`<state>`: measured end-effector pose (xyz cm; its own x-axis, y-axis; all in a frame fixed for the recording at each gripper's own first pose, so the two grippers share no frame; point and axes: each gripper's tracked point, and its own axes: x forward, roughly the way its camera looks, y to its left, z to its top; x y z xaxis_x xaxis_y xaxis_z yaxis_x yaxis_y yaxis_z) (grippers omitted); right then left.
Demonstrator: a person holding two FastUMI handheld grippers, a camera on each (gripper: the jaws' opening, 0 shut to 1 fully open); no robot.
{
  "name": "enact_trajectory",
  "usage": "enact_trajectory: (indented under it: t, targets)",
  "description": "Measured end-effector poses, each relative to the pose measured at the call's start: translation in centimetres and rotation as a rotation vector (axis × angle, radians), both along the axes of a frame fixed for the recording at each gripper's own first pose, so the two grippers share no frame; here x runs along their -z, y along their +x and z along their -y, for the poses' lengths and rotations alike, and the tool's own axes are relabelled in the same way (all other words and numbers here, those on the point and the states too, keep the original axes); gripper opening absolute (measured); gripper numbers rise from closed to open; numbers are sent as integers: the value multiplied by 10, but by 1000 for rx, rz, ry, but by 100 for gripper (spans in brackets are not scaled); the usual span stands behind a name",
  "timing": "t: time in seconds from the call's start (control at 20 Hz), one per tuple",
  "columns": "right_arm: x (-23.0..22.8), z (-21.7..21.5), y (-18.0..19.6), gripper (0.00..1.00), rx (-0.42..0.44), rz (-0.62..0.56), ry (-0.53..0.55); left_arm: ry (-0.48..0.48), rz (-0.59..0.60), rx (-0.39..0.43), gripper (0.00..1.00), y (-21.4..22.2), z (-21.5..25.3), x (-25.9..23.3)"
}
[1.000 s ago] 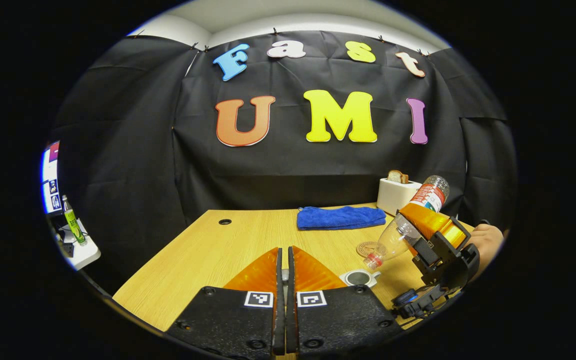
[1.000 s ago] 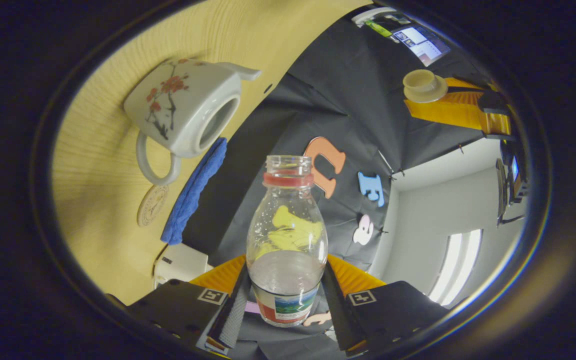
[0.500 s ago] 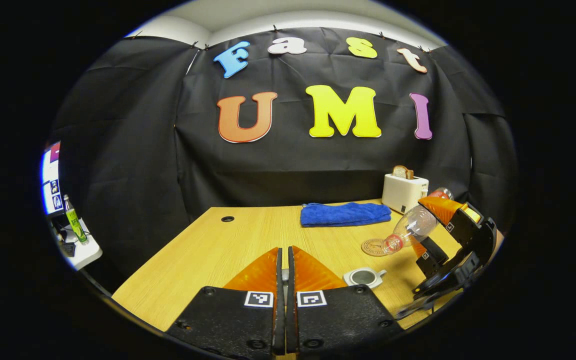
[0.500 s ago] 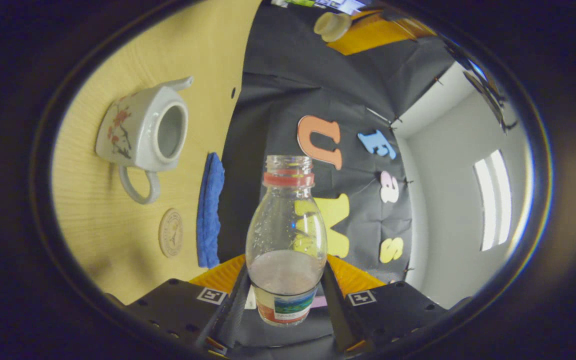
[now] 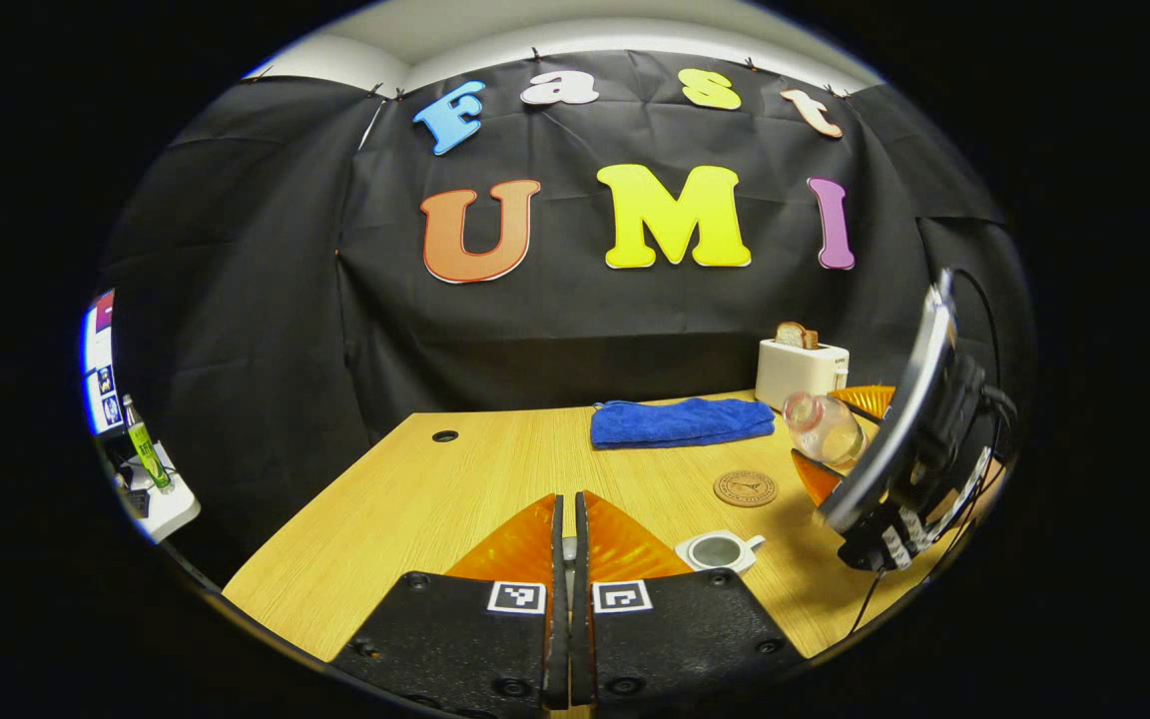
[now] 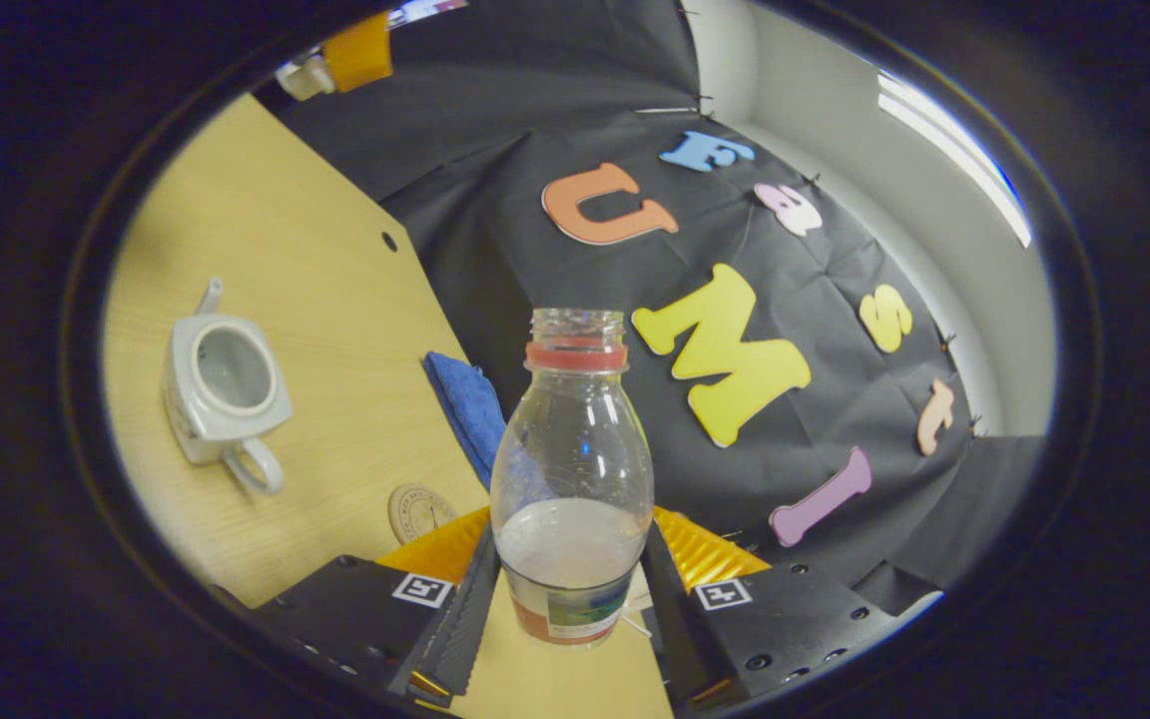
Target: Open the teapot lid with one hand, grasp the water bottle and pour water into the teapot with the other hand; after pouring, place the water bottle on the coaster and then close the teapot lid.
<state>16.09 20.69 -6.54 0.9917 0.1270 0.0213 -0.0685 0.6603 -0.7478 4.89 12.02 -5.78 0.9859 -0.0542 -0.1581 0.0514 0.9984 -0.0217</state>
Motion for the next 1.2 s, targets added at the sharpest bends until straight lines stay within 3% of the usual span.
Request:
enact_trajectory:
  t: [0.4,0.5,0.9,1.2]
  targets:
    - [-25,-4,40,72,-71,-146,551,46,-26,-22,4,2,-3,8]
    - [-24,-13,48,77,-102,-184,640,30,-24,-12,4,3,-2,7]
    - [4,-26,84,74,-91,-305,793,26,-30,8,4,4,4,11]
    - [13,-34,100,76,-83,-318,808,23,-41,17,4,7,7,14]
